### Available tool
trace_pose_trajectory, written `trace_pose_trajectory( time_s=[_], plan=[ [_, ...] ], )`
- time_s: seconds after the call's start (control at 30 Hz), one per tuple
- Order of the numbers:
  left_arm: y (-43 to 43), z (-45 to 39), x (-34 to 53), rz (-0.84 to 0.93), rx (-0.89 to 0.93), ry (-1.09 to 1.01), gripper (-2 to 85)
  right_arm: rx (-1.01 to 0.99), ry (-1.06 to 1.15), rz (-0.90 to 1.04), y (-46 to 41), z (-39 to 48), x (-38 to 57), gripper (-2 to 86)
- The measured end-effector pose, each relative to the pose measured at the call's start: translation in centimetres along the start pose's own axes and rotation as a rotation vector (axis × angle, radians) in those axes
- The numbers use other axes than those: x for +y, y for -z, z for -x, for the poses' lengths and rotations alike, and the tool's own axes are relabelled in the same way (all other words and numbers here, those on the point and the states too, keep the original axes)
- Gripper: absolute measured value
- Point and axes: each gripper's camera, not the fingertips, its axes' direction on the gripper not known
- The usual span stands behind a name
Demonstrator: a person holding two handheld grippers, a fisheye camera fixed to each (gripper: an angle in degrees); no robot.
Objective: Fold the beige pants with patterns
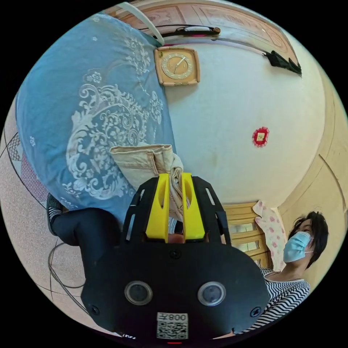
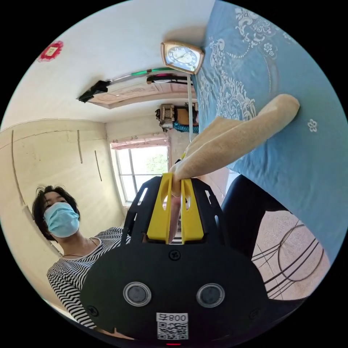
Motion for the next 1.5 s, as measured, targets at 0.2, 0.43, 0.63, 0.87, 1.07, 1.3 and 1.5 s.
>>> trace_pose_trajectory(
  time_s=[0.2,0.43,0.63,0.87,1.07,1.3,1.5],
  plan=[
    [-20.8,-0.6,2.3,0.232,0.062,-0.090,6.1,-0.021,0.080,-0.216,8.7,7.4,8.6,0.3],
    [-53.1,-4.6,8.6,0.562,0.251,-0.285,6.0,0.044,0.273,-0.564,23.8,19.4,20.5,0.3],
    [-79.1,-5.7,18.1,0.820,0.370,-0.406,6.1,0.212,0.432,-0.843,34.7,29.5,31.8,0.6],
    [-102.1,5.6,28.9,1.095,0.052,-0.453,6.4,0.275,0.250,-1.079,41.6,27.2,42.0,1.0],
    [-113.1,15.4,33.2,1.154,-0.067,-0.471,6.4,0.178,-0.027,-1.087,41.2,20.5,44.8,1.9],
    [-123.3,21.6,37.4,1.191,-0.149,-0.626,6.8,0.201,-0.030,-1.060,40.1,23.7,44.8,2.9],
    [-127.1,27.4,39.9,1.106,-0.119,-0.632,7.5,0.157,-0.046,-1.115,38.9,26.3,47.9,3.2]
  ],
)
